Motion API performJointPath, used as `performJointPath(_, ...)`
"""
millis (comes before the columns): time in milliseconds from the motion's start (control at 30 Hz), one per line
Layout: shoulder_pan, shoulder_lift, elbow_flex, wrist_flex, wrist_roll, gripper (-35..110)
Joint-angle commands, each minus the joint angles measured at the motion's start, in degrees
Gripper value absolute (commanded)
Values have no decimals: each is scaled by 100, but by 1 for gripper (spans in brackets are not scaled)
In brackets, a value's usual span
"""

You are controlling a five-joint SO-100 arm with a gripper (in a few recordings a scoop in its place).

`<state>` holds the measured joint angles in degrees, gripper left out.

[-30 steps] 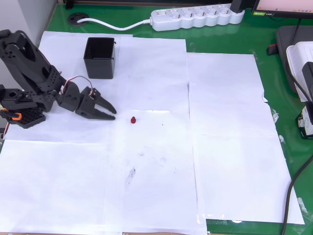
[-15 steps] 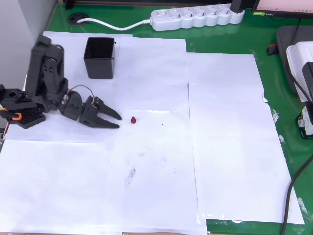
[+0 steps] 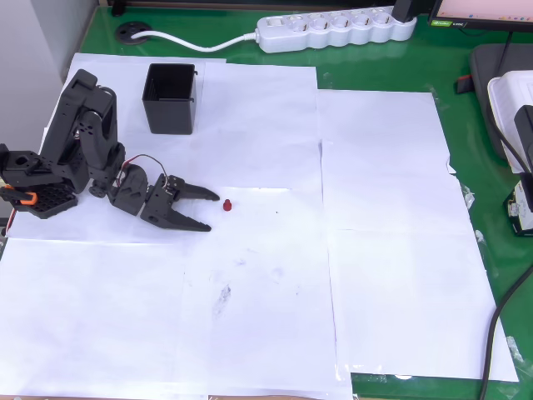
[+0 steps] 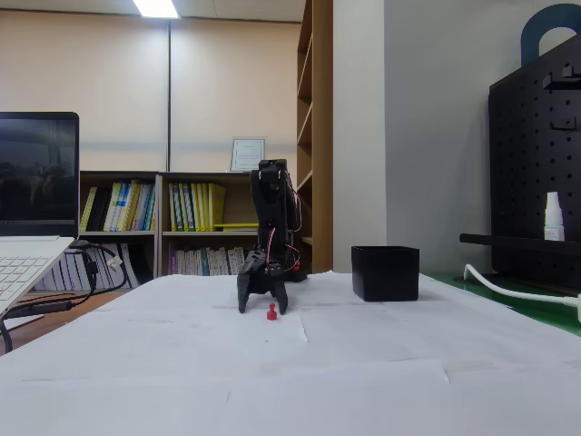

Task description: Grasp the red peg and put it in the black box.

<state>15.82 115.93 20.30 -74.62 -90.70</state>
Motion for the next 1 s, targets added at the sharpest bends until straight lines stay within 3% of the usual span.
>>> performJointPath(0,-185,220,-44,-229,-141,32)
performJointPath(300,-290,1178,176,-1310,-53,32)
performJointPath(533,-255,1283,562,-1362,545,32)
performJointPath(967,-360,1468,940,-1310,510,31)
